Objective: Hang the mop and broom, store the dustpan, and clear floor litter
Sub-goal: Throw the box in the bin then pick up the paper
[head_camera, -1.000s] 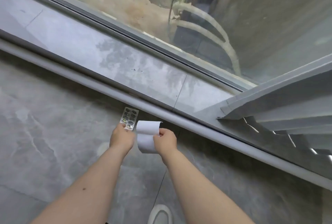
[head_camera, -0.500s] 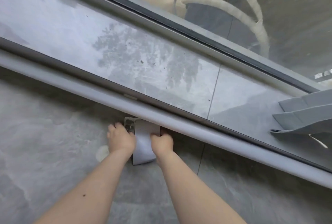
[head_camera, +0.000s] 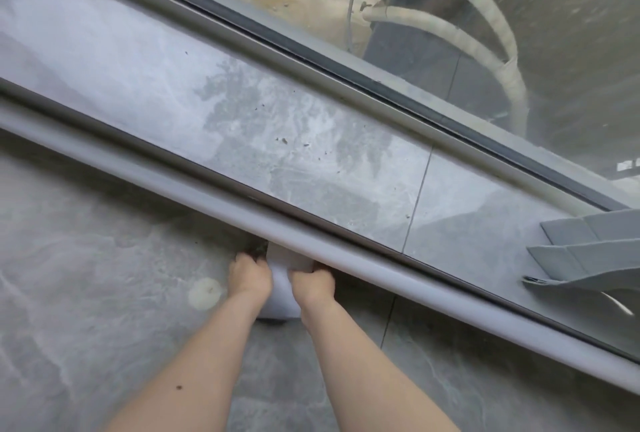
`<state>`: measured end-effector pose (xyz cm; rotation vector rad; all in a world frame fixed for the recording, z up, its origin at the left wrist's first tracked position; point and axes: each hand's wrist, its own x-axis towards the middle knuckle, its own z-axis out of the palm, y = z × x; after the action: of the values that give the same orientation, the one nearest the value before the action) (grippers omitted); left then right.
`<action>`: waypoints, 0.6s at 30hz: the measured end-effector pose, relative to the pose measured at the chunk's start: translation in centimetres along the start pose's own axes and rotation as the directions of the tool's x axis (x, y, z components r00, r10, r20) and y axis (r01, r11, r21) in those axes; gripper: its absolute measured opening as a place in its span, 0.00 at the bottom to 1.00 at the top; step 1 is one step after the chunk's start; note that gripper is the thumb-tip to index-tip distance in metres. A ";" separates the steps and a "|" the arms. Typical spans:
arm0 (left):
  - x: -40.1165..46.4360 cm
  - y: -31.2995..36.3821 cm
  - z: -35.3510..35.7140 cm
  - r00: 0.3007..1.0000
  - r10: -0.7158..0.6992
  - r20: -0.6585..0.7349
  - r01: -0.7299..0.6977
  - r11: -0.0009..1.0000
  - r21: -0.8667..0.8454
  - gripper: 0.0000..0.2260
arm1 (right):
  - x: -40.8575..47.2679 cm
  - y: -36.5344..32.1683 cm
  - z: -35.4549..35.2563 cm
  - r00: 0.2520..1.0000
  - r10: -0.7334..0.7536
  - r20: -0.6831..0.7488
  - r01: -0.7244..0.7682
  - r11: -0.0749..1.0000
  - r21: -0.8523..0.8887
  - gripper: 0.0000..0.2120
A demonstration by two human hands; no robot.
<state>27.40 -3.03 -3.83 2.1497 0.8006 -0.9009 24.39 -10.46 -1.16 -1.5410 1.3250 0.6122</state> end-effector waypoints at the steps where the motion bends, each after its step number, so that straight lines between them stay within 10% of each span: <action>1: -0.8 0.1 -0.3 1.000 0.002 -0.001 -0.002 1.000 -0.029 0.16 | -0.2 0.0 -0.2 1.000 -0.010 -0.011 0.010 1.000 0.001 0.19; 18: -17.4 1.7 -17.7 0.983 -0.124 -0.135 0.071 0.936 -0.344 0.16 | -22.8 -7.9 -3.7 0.961 -0.196 0.196 0.210 0.976 -0.053 0.11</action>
<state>25.12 4.59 19.70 1.9043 1.0654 -0.5958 24.58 -4.15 22.42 -1.6109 0.9960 0.6653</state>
